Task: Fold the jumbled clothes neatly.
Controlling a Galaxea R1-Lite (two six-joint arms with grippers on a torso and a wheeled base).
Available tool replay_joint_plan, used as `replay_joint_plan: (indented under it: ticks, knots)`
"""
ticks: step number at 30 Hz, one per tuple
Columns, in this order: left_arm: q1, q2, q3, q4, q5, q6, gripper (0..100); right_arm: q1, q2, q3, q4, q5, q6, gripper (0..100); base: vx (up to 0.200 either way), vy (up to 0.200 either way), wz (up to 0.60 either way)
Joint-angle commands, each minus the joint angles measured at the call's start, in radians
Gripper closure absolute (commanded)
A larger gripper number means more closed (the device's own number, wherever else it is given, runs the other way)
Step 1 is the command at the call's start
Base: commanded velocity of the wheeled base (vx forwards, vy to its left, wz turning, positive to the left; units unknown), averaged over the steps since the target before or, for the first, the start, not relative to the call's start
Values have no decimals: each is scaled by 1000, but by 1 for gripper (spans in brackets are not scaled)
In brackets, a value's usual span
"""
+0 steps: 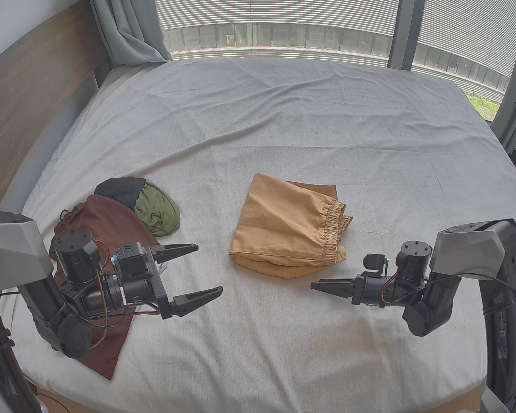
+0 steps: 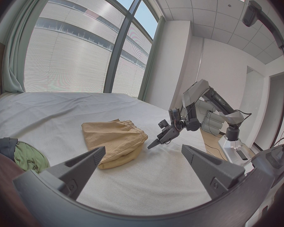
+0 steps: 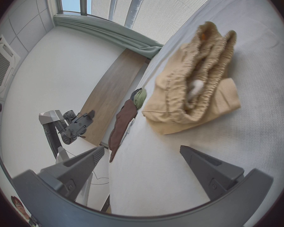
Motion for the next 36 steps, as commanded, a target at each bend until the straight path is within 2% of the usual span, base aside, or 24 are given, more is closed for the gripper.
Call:
replay_joint_plan:
  ticks: [1, 4, 8, 13, 19, 21, 28, 36]
  knots:
    - [0, 5, -2, -1, 0, 4, 0, 28, -146, 74, -1, 21, -6, 0, 0, 0, 0]
    - [-1, 0, -1, -1, 0, 2, 0, 29, -204, 63, 1, 39, 9, 0, 0, 0, 0]
    - [6, 0, -5, -1, 0, -4, 0, 28, -246, 2, 1, 50, 83, 0, 0, 0, 0]
    - [0, 2, -4, -1, 0, -1, 0, 20, -230, -144, 1, 48, 172, 0, 0, 0, 0]
    - [3, 0, -2, -1, 0, -1, 0, 11, -180, -236, 2, 47, 213, 0, 0, 0, 0]
    - [0, 2, -2, -1, 0, -1, 0, -9, -120, -343, 19, 47, 259, 0, 0, 0, 0]
    - [3, 2, -4, -1, 0, -1, 0, -30, -25, -437, 60, 44, 269, 0, 0, 0, 0]
    - [3, 3, -2, -1, 0, 1, 0, -27, 52, -443, 60, 39, 265, 0, 0, 0, 0]
